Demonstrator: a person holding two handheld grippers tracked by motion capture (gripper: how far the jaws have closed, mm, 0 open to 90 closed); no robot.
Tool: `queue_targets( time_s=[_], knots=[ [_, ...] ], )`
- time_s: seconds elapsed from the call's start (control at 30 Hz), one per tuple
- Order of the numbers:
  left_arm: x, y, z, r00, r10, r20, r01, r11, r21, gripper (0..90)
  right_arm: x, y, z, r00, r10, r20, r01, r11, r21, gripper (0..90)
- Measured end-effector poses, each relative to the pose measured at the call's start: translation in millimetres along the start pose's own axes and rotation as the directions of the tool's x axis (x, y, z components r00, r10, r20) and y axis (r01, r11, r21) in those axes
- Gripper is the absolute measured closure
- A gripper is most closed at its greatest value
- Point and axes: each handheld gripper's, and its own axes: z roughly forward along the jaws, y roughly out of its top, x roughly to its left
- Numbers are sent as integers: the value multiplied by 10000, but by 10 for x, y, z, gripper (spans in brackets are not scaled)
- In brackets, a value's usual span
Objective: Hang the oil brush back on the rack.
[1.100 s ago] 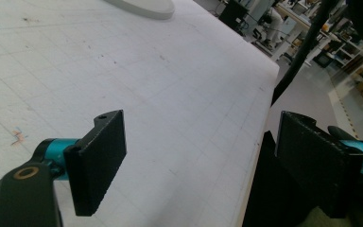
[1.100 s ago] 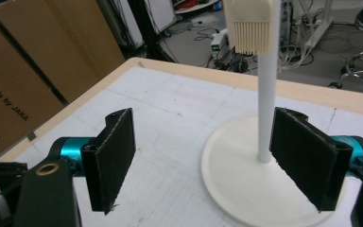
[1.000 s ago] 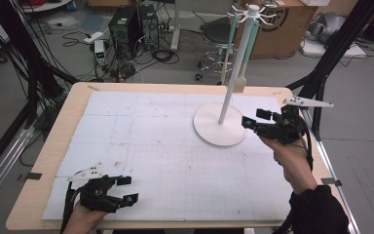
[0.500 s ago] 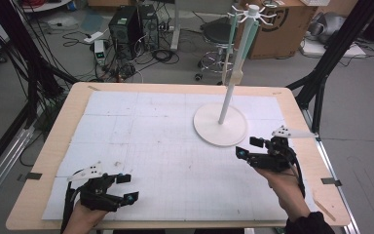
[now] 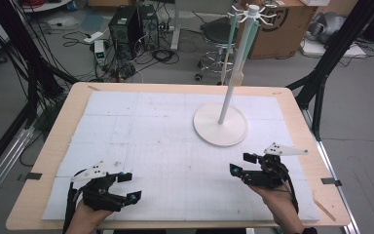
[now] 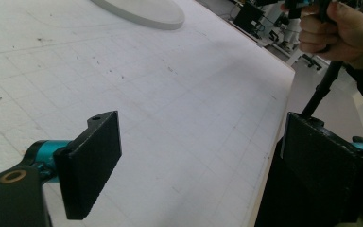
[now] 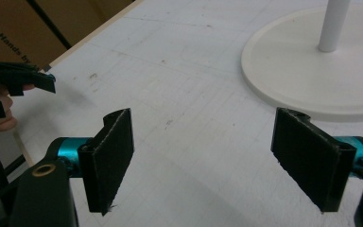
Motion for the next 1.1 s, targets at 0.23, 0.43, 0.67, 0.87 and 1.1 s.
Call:
queue_targets(
  time_s=[0.23, 0.43, 0.67, 0.87, 1.1],
  knots=[
    [22, -10, 5, 9998, -160, -91, 160, 9998, 68, 136, 34, -120, -59, 9999, -110, 56, 112, 9996, -266, 210],
    [18, -18, -36, 9995, -247, -201, 244, 9996, -131, 136, 92, -315, -35, 10000, 11, 2, -11, 9998, -219, 211],
    [8, -41, -32, 9996, -98, -266, 88, 9992, -391, 136, 70, -451, 8, 9988, 438, -229, -444, 9987, -258, 213],
    [22, -72, -8, 9997, -59, -246, 52, 9995, -312, 136, 66, -469, 25, 9991, 372, -191, -379, 9987, -337, 217],
    [10, -87, -23, 9994, -76, -333, 63, 9992, -392, 136, 74, -478, 75, 9989, 390, -263, -396, 9990, -216, 217]
  ],
)
